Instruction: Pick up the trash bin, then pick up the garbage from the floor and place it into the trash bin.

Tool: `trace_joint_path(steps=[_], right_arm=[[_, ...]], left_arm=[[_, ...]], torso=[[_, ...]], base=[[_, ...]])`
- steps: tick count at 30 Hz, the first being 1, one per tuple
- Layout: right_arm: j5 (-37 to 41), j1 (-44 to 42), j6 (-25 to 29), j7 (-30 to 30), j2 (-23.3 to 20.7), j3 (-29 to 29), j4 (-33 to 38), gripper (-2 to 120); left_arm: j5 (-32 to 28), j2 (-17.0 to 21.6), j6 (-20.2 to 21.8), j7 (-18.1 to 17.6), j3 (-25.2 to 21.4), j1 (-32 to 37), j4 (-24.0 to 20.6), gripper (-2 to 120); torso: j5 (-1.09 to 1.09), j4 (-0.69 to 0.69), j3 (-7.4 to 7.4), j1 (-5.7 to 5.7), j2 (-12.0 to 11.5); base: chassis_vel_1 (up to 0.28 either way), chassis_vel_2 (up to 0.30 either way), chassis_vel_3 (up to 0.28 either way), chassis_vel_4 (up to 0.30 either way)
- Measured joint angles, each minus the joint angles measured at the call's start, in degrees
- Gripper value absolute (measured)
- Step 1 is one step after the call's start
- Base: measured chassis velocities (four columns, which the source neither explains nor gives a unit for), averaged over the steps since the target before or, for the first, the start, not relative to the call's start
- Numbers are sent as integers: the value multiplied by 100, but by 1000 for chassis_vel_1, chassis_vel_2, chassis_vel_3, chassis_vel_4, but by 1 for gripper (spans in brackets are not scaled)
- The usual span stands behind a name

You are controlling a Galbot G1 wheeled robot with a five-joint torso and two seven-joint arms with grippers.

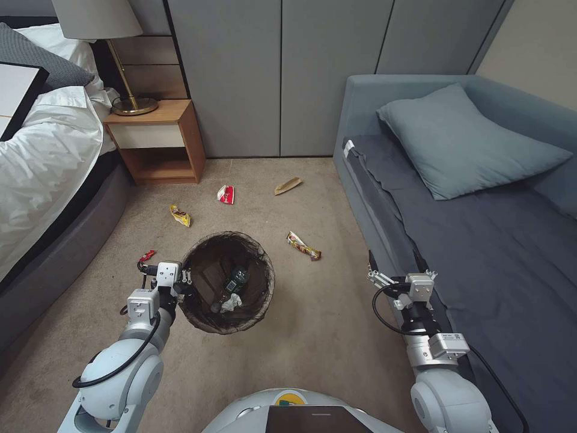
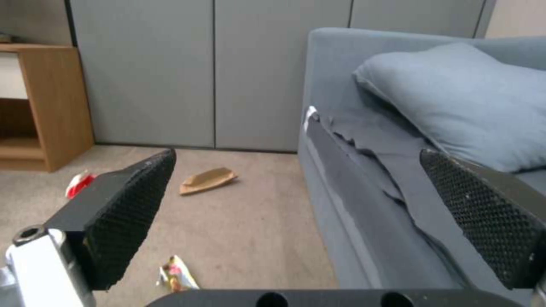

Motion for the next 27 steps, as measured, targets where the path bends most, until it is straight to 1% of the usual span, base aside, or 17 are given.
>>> trace_joint_path(steps=[8, 15, 27], right_arm=[[-18, 24, 2, -7, -12, -30, -65, 100], [-19, 47, -1, -9, -18, -49, -86, 100], [-61, 80, -72, 7, -16, -183, -65, 100]], left_arm=[[2, 3, 9, 10, -34, -11, 22, 3], [2, -1, 12, 10, -33, -23, 42, 3], [-20, 22, 13, 27, -25, -34, 54, 3]], torso=[[0, -3, -2, 0, 0], [0, 0, -2, 0, 0], [0, -2, -1, 0, 0]], base=[[-112, 113, 104, -108], [-132, 140, 128, -134], [-129, 121, 121, -124]])
